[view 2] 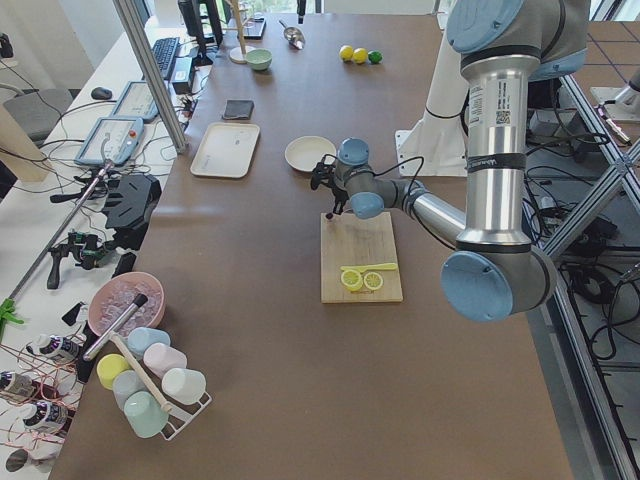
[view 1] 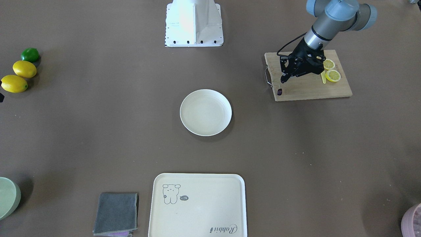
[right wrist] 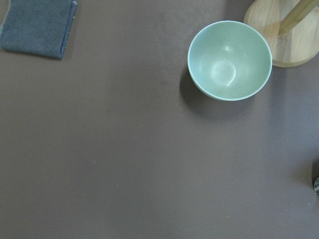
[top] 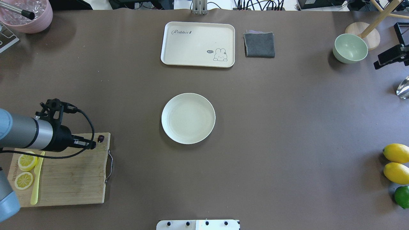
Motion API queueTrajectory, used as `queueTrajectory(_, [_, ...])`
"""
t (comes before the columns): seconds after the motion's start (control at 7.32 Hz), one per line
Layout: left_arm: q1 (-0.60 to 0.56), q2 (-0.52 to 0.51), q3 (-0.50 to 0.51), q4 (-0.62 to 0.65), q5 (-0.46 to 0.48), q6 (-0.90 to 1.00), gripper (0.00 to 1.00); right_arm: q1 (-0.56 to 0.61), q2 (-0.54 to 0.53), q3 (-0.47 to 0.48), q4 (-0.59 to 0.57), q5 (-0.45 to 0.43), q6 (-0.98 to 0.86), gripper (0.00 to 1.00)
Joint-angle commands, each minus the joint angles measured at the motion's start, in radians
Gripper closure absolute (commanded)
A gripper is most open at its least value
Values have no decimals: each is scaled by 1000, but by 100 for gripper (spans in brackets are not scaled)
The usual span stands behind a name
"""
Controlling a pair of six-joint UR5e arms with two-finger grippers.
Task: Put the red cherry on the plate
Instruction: 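Carry the cherries with the left gripper over the plate and lower them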
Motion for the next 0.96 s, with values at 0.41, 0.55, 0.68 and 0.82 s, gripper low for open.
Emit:
queueTrajectory(0.41, [12, -476, 204, 180, 12, -219, 100, 15, -63, 10, 12, -6, -6, 0])
queueTrajectory(0.55, [42, -497, 226, 182, 58, -235, 100, 22, -101, 9, 18, -3, -30, 0])
queueTrajectory(0.68, [71, -531, 249, 182, 105, -239, 94, 31, -152, 0, 17, -7, -84, 0])
queueTrajectory(0.82, [71, -569, 286, 182, 110, -283, 52, 59, -187, -5, 16, 2, -109, 0])
